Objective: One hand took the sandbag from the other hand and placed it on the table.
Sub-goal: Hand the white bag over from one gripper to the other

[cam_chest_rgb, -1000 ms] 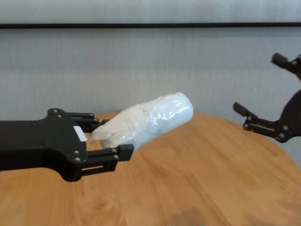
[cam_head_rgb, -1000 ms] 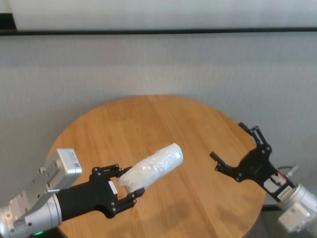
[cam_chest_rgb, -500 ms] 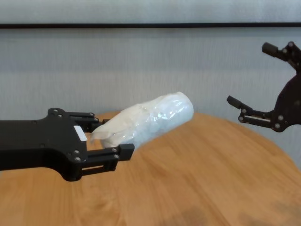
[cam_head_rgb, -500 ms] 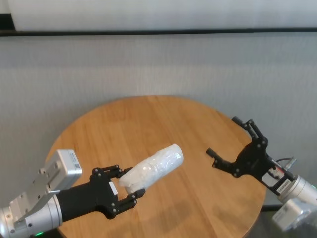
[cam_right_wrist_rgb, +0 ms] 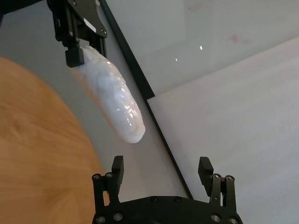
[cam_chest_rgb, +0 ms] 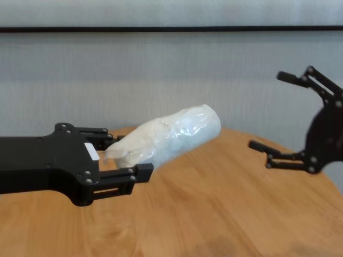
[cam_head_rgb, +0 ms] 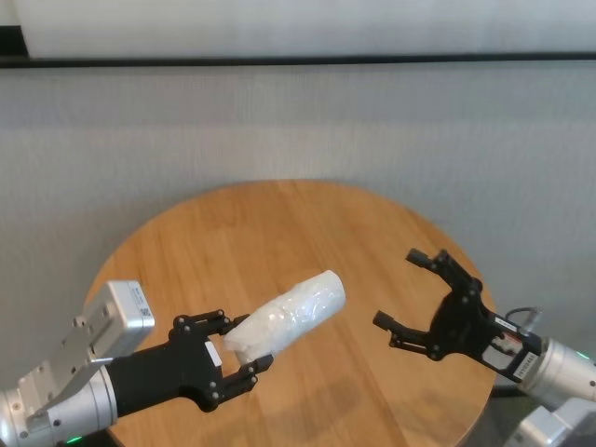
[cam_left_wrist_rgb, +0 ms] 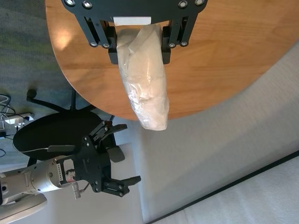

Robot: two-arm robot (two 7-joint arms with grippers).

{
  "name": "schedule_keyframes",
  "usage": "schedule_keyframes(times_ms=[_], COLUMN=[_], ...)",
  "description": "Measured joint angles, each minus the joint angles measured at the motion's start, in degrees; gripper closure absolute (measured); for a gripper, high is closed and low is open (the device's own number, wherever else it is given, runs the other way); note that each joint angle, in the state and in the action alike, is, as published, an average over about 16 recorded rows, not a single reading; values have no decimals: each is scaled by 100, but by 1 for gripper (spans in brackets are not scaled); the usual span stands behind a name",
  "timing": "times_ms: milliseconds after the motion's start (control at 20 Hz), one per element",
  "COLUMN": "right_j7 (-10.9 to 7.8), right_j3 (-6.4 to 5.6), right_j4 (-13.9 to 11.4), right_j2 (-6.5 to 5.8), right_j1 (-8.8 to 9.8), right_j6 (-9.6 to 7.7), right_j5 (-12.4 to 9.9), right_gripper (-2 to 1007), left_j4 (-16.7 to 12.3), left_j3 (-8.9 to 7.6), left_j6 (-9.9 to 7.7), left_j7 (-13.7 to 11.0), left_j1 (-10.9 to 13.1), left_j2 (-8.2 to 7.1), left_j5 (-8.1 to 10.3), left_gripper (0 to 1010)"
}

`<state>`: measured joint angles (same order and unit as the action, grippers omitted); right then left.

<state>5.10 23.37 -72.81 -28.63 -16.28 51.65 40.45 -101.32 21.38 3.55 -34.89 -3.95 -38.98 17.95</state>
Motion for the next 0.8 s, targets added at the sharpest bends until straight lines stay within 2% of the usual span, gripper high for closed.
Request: schedule_keyframes(times_ms=[500, 800], right_j7=[213, 311], right_j3=[58, 190], right_j4=[-247, -289], right_j2=[18, -47], right_j1=[-13, -76], right_j6=[-440, -557], right_j5=[810, 1172], right_gripper=[0, 0], left_j4=[0, 0], left_j3=[0, 1], left_j6=[0, 0], left_j7=[0, 0], left_j1=[0, 0], left_j2=[0, 0], left_j5=[0, 0], left_gripper=[455, 455])
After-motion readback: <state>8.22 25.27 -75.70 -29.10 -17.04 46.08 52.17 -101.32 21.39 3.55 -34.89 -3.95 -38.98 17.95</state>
